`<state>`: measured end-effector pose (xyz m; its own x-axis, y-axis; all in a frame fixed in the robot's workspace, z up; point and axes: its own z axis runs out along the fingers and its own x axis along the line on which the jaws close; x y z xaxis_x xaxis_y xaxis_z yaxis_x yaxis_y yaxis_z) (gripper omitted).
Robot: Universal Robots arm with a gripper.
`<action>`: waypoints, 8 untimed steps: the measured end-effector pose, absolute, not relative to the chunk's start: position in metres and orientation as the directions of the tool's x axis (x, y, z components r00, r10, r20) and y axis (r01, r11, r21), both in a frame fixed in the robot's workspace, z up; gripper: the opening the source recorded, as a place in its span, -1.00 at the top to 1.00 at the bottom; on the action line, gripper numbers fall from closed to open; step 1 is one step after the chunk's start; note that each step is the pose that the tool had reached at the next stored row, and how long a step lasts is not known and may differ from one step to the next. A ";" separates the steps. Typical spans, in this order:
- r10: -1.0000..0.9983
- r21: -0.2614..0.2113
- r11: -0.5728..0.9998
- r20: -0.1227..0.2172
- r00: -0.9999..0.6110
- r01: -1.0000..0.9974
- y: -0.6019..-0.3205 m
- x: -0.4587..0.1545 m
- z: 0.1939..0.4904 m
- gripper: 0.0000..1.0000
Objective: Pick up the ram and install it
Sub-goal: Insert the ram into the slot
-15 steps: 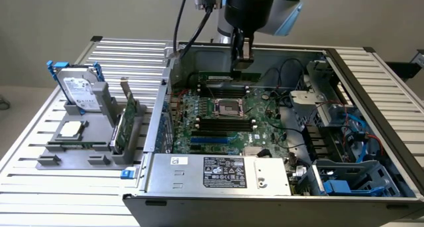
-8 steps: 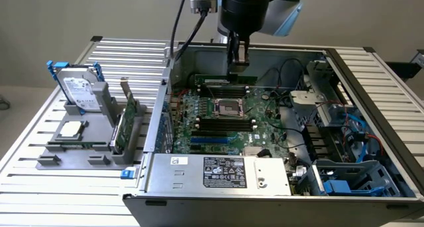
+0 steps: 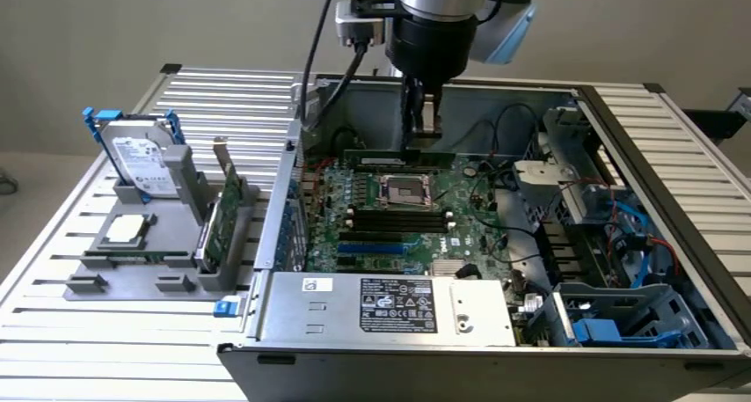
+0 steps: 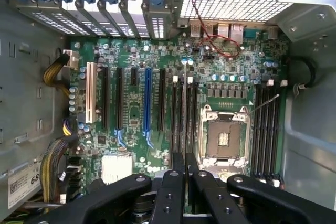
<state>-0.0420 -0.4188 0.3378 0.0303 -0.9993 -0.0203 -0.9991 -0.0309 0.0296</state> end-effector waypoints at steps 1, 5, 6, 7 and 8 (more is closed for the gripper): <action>-0.999 0.029 -0.031 -0.020 0.031 -0.999 -0.421 -0.042 0.336 0.74; -0.999 0.030 -0.034 -0.020 0.034 -0.999 -0.423 -0.040 0.329 0.74; -0.999 0.030 -0.036 -0.020 0.036 -0.999 -0.423 -0.039 0.327 0.74; -0.999 0.030 -0.039 -0.020 0.038 -0.999 -0.423 -0.038 0.325 0.74; -0.999 0.030 -0.041 -0.020 0.040 -0.999 -0.423 -0.037 0.323 0.74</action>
<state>-0.0370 -0.4235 0.3232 0.0400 -0.9990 -0.0202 -0.9987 -0.0406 0.0296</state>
